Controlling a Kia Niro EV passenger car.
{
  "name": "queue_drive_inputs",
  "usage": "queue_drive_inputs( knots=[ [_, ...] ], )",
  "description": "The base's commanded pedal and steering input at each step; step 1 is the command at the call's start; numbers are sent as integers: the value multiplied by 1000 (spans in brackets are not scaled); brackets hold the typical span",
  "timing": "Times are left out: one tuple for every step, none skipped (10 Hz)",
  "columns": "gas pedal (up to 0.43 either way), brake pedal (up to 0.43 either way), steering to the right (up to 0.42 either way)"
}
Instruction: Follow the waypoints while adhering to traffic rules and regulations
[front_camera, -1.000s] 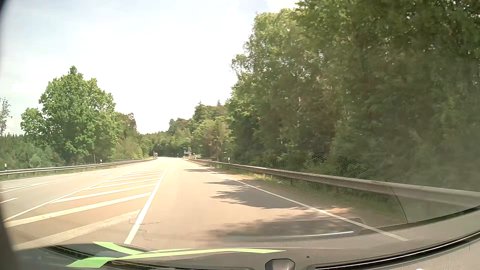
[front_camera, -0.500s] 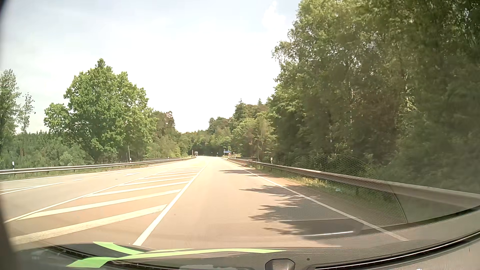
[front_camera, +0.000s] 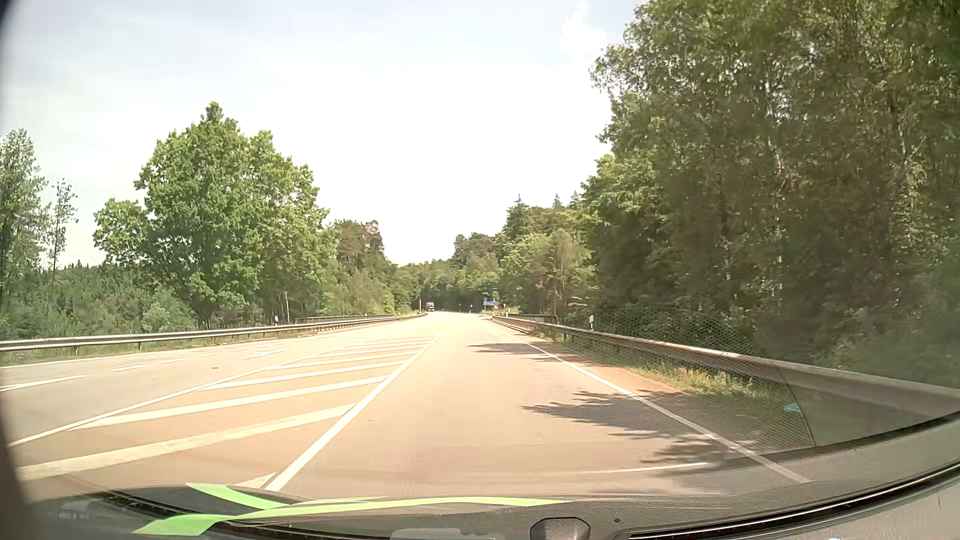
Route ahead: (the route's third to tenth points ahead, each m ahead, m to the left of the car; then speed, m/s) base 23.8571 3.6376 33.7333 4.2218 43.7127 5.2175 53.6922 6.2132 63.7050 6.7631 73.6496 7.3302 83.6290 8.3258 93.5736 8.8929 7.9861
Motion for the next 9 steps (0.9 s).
queue_drive_inputs(
  knots=[
    [390, 0, -71],
    [390, 0, -60],
    [390, 0, -52],
    [390, 0, -43],
    [390, 0, -40],
    [390, 0, -39],
    [390, 0, -35],
    [390, 0, -29],
    [390, 0, -26]
  ],
)
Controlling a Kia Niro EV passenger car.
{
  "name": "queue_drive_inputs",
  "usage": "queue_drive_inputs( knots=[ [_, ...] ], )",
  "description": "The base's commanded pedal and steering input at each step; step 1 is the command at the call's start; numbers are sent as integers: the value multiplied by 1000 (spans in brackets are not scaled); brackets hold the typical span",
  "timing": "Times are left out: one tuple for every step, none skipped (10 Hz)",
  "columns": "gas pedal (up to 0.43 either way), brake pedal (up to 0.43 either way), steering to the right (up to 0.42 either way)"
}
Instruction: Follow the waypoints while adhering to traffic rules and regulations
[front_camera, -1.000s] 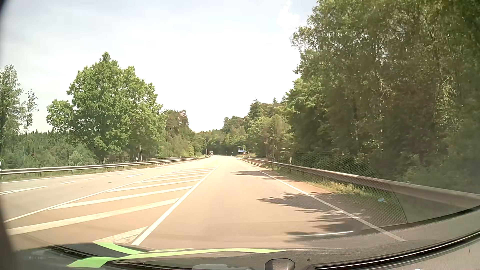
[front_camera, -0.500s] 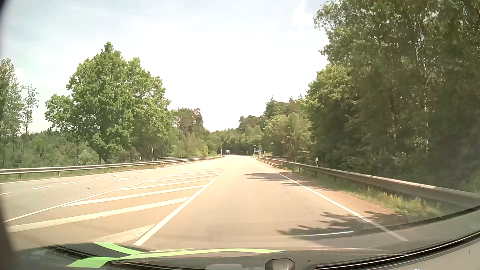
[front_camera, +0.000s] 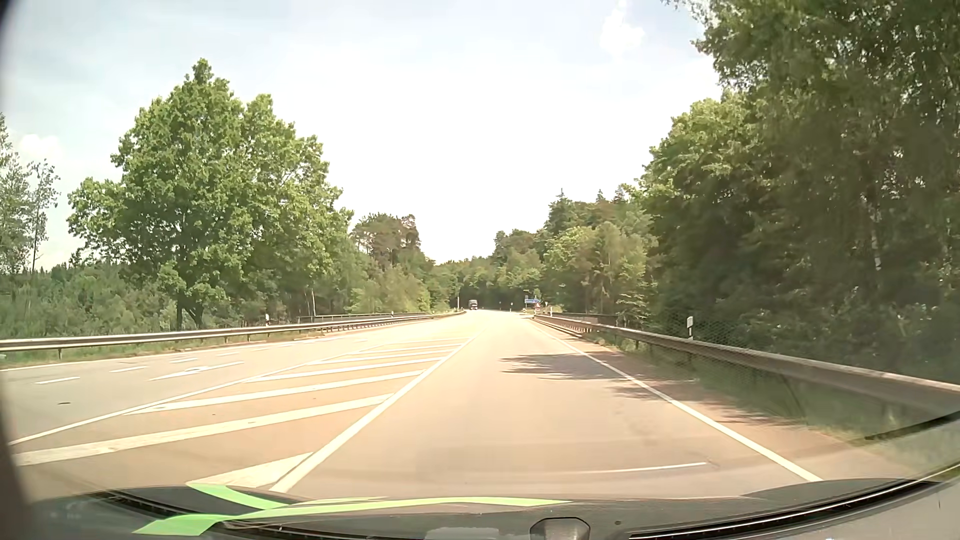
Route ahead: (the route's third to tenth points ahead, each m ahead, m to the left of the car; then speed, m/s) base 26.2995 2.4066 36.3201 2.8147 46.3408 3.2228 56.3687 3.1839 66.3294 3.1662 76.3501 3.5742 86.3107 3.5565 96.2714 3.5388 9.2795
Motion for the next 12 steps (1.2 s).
queue_drive_inputs(
  knots=[
    [390, 0, -25],
    [390, 0, -25],
    [390, 0, -23],
    [370, 0, -21],
    [370, 0, -19],
    [370, 0, -16],
    [370, 0, -10],
    [370, 0, -6],
    [370, 0, -3],
    [358, 0, -2],
    [350, 0, -1],
    [339, 0, 5]
  ],
)
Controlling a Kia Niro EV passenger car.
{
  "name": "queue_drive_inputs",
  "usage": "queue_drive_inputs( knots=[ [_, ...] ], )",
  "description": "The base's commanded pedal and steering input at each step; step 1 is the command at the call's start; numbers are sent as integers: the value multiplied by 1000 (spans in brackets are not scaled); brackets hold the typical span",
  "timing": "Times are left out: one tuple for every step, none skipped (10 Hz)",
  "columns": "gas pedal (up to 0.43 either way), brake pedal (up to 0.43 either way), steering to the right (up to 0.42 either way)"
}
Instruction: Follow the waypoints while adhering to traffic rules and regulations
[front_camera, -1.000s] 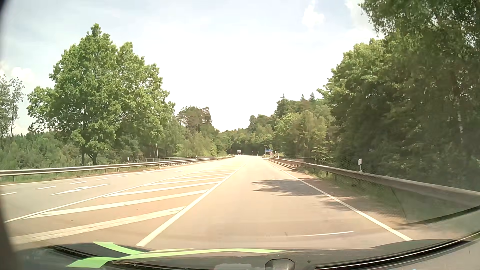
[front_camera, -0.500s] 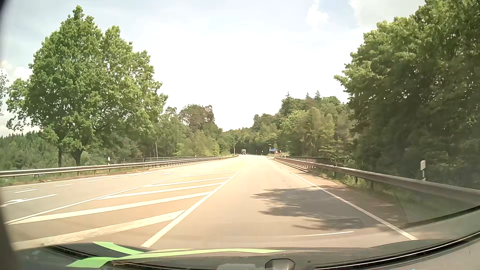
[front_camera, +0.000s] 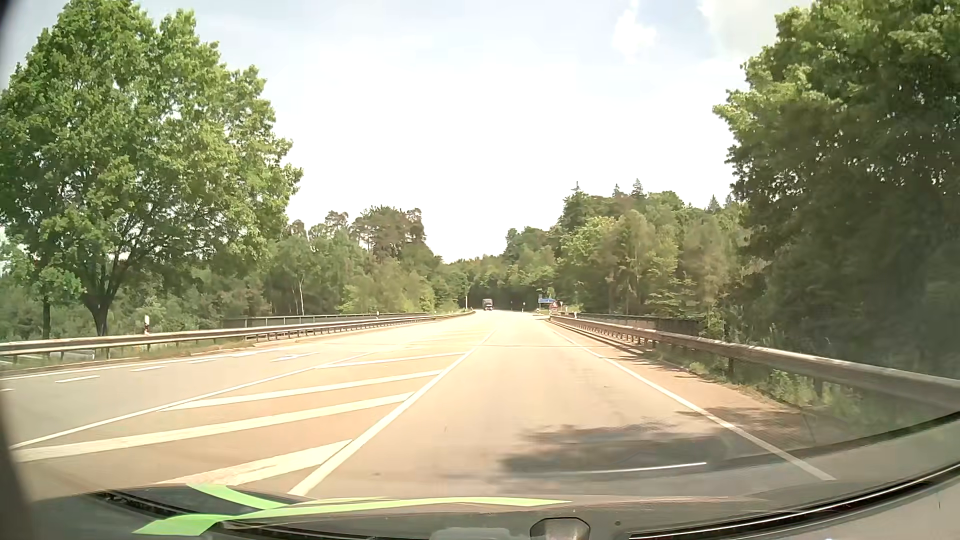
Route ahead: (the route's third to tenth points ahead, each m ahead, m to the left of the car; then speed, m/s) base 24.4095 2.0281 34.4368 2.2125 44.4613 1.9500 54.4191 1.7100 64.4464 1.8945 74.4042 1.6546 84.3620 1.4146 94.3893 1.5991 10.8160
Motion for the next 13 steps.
queue_drive_inputs(
  knots=[
    [339, 0, 8],
    [339, 0, 7],
    [339, 0, 4],
    [339, 0, 1],
    [339, 0, 1],
    [339, 0, 1],
    [339, 0, 1],
    [339, 0, 0],
    [339, 0, 1],
    [339, 0, 0],
    [339, 0, 0],
    [339, 0, -1],
    [339, 0, -2]
  ],
)
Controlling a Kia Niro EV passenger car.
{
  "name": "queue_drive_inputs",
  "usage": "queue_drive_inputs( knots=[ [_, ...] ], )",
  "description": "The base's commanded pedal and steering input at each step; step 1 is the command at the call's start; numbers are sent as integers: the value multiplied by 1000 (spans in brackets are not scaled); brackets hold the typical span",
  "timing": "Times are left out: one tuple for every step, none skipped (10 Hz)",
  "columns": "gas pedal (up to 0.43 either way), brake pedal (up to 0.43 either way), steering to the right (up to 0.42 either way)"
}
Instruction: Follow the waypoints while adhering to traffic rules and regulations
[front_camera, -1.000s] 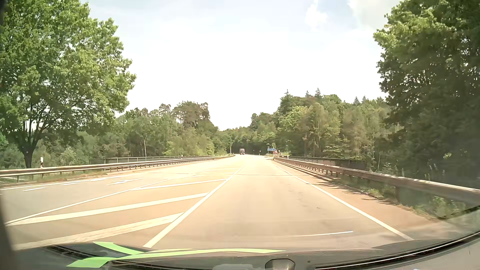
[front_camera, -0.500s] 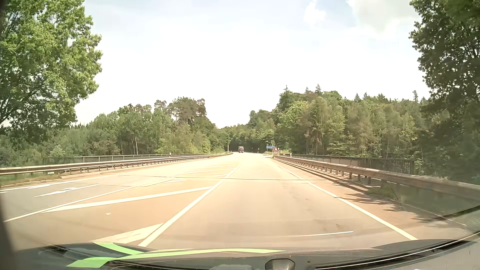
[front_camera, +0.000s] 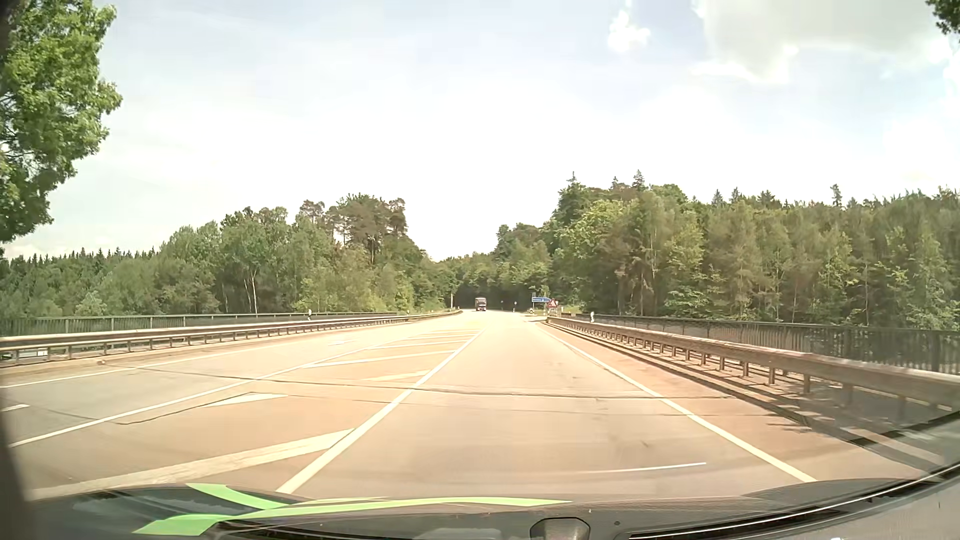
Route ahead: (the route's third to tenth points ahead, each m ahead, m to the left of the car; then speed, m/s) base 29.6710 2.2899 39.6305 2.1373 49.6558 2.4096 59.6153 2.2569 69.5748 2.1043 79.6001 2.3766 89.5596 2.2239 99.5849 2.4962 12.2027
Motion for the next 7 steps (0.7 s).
queue_drive_inputs(
  knots=[
    [339, 0, -1],
    [339, 0, -2],
    [339, 0, -2],
    [339, 0, -3],
    [339, 0, -3],
    [339, 0, -3],
    [339, 0, -5]
  ],
)
